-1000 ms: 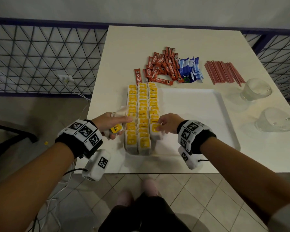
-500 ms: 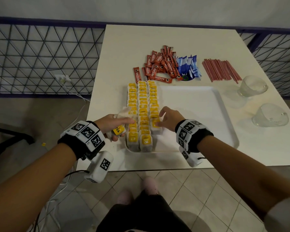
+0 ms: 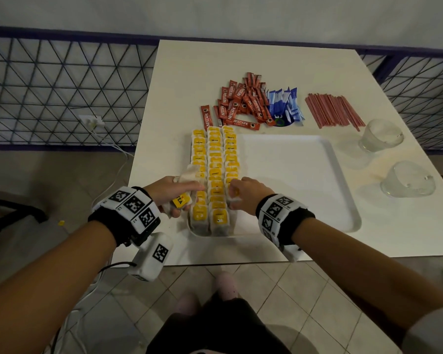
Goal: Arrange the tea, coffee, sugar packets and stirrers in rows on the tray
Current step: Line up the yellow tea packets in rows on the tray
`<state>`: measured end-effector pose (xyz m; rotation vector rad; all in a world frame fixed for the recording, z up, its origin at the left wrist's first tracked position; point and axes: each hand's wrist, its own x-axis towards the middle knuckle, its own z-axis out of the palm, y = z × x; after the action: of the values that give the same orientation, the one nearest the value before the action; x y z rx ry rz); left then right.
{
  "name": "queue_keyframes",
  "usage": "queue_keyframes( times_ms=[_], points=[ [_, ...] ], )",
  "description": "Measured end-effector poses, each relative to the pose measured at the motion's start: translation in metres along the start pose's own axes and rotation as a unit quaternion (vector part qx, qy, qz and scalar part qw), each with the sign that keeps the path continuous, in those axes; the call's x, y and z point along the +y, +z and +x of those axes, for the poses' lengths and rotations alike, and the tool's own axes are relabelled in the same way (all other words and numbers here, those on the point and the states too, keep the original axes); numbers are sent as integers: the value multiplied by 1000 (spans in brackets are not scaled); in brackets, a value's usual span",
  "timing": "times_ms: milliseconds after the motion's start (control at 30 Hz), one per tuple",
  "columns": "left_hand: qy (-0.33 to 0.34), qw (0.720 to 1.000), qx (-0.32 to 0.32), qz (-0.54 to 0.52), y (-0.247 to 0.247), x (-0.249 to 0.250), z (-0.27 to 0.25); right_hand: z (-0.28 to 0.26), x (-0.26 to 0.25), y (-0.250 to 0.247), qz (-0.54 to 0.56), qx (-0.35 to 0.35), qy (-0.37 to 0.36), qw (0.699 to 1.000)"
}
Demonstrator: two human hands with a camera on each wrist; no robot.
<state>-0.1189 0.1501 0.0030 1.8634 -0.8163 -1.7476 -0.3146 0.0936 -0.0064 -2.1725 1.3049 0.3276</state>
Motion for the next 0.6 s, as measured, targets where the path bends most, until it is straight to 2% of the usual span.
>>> queue_keyframes(
  times_ms=[233,400,500,600],
  points=[
    [10,1000,-14,-8,6,8,-4,3,1,-3,-9,1,0,1000],
    [6,998,-27,-53,11,14,-8,4,6,-12,10,-11,-4,1000],
    [-3,995,-36,-91,11,17,-10,1,8,-27,88,17,-10,996],
    [-9,991,-57,-118,17,24,-15,-4,2,-41,243,42,-17,969]
  ],
)
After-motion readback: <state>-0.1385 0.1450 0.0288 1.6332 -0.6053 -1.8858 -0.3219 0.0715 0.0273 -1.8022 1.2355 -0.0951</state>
